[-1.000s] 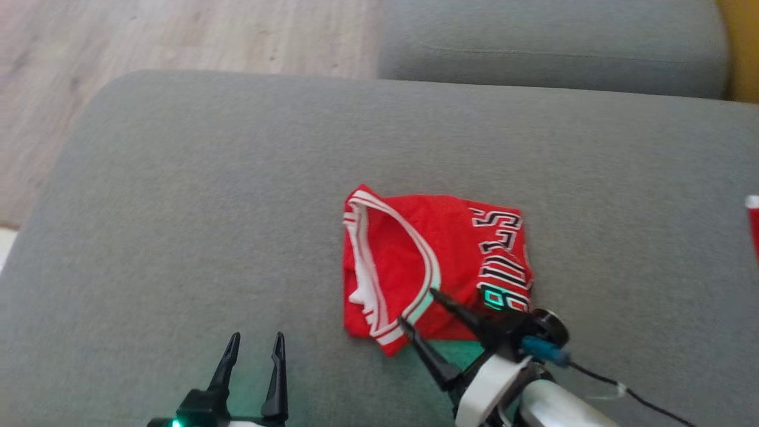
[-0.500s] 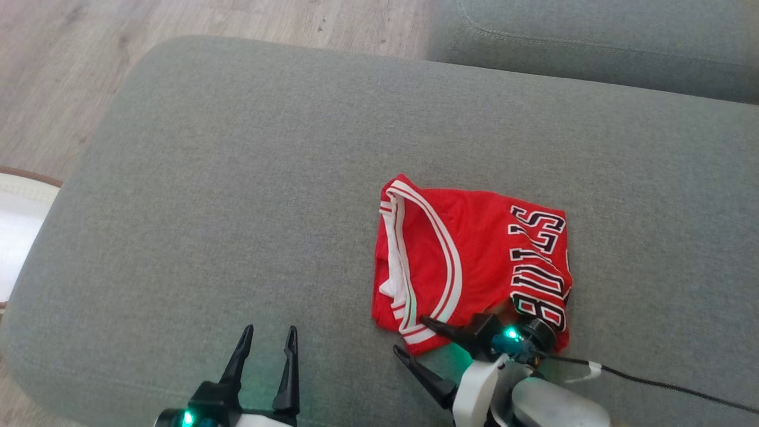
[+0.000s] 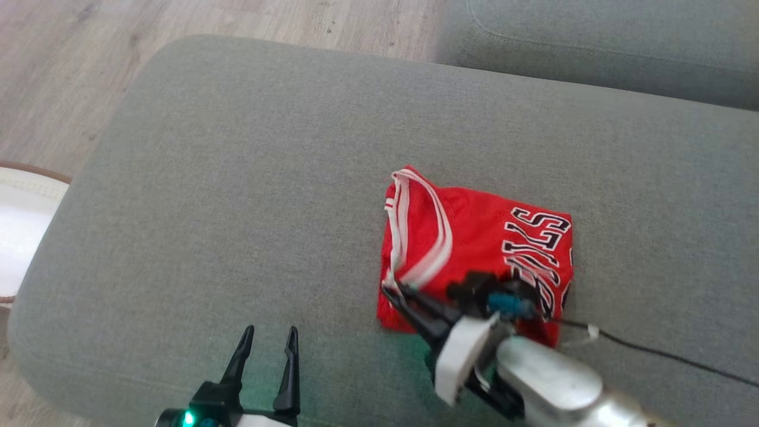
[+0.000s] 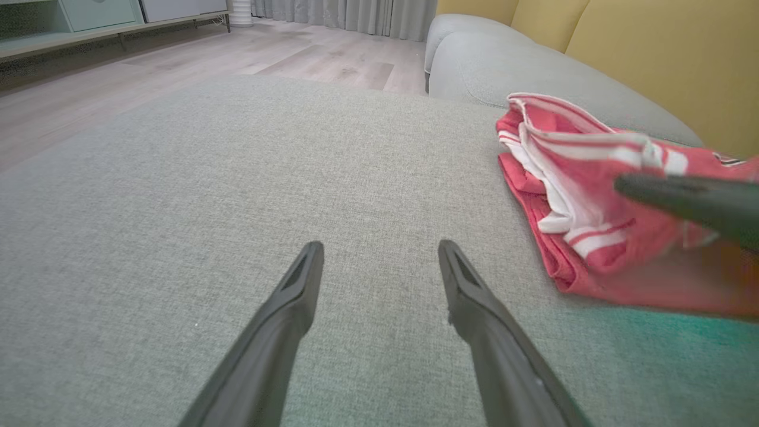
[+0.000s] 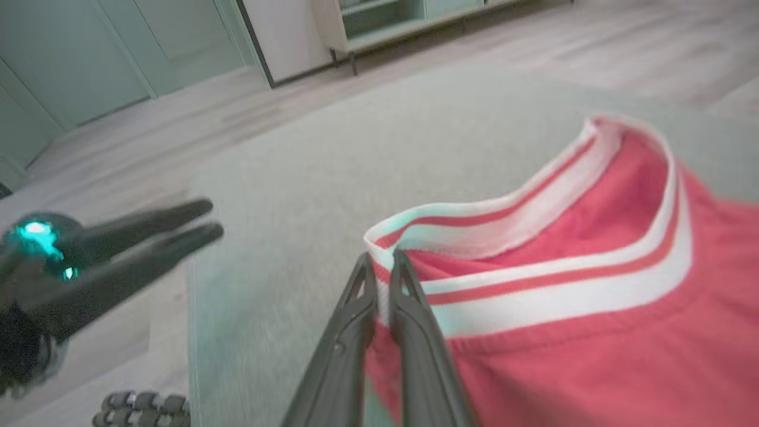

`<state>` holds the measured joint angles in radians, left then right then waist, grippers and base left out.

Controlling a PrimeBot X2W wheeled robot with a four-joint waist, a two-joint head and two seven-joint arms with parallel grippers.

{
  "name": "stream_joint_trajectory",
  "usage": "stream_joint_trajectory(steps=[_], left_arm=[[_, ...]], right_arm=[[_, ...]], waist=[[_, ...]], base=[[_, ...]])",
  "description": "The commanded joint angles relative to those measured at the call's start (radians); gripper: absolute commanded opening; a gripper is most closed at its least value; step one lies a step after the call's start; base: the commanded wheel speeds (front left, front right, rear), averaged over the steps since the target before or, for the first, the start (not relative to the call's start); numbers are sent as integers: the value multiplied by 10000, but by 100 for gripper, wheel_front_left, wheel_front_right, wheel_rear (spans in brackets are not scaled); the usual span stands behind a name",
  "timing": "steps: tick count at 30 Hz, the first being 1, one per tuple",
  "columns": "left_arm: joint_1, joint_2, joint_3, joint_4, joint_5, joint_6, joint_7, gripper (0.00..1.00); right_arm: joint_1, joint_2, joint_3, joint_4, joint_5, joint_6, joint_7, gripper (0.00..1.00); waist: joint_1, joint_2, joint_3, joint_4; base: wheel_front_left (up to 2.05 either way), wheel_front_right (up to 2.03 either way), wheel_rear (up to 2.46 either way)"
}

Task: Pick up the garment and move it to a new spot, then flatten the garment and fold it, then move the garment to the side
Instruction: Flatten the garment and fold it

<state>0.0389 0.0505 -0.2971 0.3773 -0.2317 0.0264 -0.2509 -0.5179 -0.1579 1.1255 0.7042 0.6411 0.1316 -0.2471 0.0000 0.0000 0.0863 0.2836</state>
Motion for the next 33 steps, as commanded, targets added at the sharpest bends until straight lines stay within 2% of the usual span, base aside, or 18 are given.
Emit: stream_joint_trajectory(steps=[1,4,5,6,10,13,16,23,24,30,33], left_arm=[[-422,-3,208,-248,63,-16,-109,100],[-407,-3,193,-202,100,-45,-109,100],[-400,-3,187,-182,104,-44,-109,100],[-391,-3,183,-151,101,-39,-109,100],[-388,-3,195,-102,66,-9,-109,100],[-365,-3,301,-118,57,23,-109,100],[-371,-3,492,-163,79,36,-109,100],[-501,-3,972,-342,199,33,-109,100],[-550,-3,1092,-354,224,11,-109,100],[-519,-3,1369,-397,300,26,-109,100],[-437,-3,1526,-419,387,17,-109,100]], right_arm=[[-381,265,-249,-429,-30,-9,-142,0],[-460,418,-326,-404,-26,-9,-144,0],[-456,475,-313,-275,57,-9,-144,42],[-457,534,-266,-82,164,-9,-144,100],[-562,731,-314,235,572,-9,-145,100],[-597,772,-428,29,664,-9,-145,100],[-553,706,-1003,-594,568,-9,-146,100],[203,478,-3255,-2479,-142,-9,-146,100],[460,377,-3890,-2732,-500,-9,-146,100],[1509,426,-6626,-2704,-2098,-9,-146,100],[2043,541,-7626,-2486,-2835,-9,-146,100]], waist=[[0,0,-37,59],[0,0,-96,195],[0,0,-111,240],[0,0,-124,276],[0,0,-149,292],[0,0,-171,158],[0,0,-260,-146],[0,0,-491,-1183],[0,0,-568,-1434],[0,0,-770,-2163],[0,0,-765,-2496]], base=[[0,0,0],[0,0,0],[0,0,0],[0,0,0],[0,0,0],[0,0,0],[0,0,0],[0,0,0],[0,0,0],[0,0,0],[0,0,0]])
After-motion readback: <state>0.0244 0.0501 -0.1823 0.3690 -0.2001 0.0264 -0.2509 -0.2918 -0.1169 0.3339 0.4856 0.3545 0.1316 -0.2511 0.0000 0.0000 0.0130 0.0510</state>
